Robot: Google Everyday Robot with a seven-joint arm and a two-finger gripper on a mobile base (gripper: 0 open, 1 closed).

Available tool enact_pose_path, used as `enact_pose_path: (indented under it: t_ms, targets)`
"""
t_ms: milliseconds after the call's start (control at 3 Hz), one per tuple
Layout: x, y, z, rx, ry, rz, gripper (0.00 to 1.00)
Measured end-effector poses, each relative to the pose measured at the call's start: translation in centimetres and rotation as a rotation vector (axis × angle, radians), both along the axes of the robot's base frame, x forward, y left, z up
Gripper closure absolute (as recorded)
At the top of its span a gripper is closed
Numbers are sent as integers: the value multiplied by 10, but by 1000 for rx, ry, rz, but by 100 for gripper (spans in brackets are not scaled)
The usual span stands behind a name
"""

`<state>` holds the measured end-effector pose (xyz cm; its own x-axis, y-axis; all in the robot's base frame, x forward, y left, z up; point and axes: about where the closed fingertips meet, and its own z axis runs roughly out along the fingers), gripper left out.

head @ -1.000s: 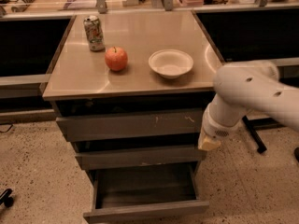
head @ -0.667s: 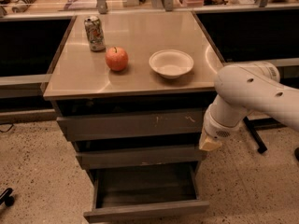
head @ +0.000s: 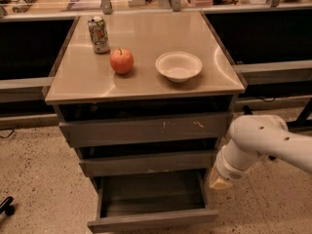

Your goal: Close bottom drawer

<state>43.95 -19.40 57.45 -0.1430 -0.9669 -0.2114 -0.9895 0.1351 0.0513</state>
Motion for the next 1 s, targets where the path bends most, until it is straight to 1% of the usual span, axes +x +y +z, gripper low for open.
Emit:
enact_pose_path:
  t_ms: [333, 667, 1000]
  targets:
    - [-1, -17, -68, 151, -24, -52, 100]
    - [14, -43, -120, 290, -53, -99, 100]
    - [20, -39, -156, 334, -43, -89, 100]
